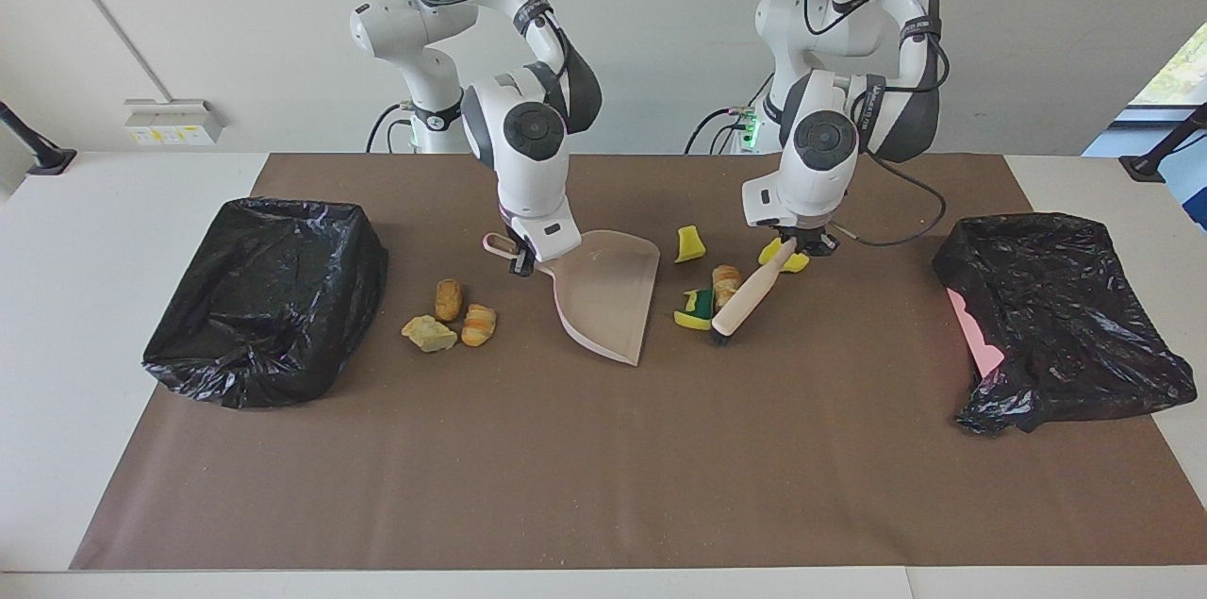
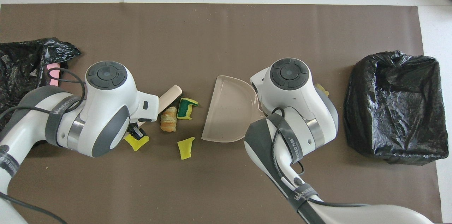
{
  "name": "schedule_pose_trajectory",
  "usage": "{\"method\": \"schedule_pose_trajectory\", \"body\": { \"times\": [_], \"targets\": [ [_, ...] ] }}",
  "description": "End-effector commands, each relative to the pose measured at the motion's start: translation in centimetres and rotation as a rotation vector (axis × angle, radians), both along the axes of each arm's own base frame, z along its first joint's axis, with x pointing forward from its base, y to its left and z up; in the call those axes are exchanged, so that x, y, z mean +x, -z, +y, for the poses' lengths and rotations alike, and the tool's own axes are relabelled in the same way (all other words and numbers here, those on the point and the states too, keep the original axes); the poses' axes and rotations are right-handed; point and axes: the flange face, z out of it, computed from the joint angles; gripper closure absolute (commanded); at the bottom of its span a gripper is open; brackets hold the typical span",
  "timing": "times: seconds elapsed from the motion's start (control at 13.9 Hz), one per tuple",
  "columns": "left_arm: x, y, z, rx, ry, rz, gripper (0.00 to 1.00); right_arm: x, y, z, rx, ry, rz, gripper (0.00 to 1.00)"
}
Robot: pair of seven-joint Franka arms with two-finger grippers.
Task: Sweep and dump trash in bin
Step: 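Sweep the sponge pieces toward the dustpan with the left gripper's brush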
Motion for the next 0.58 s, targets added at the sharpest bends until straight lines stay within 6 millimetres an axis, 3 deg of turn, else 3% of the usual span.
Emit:
{"method": "schedule_pose_trajectory", "body": {
  "times": [0.0, 0.14, 0.51],
  "targets": [
    [-2.0, -4.0, 1.9, 0.013, -0.171, -0.057, 1.0, -1.3, 0.7, -1.3, 0.0, -0.082, -0.058, 1.0],
    [-3.6, -5.7, 4.9, 0.032, -0.273, -0.06, 1.0, -1.7, 1.0, -1.6, 0.009, -0.087, -0.069, 1.0],
    [-10.6, -2.5, 10.4, 0.188, -0.782, -0.087, 1.0, -1.9, 1.3, -1.3, 0.007, -0.088, -0.067, 1.0]
  ]
}}
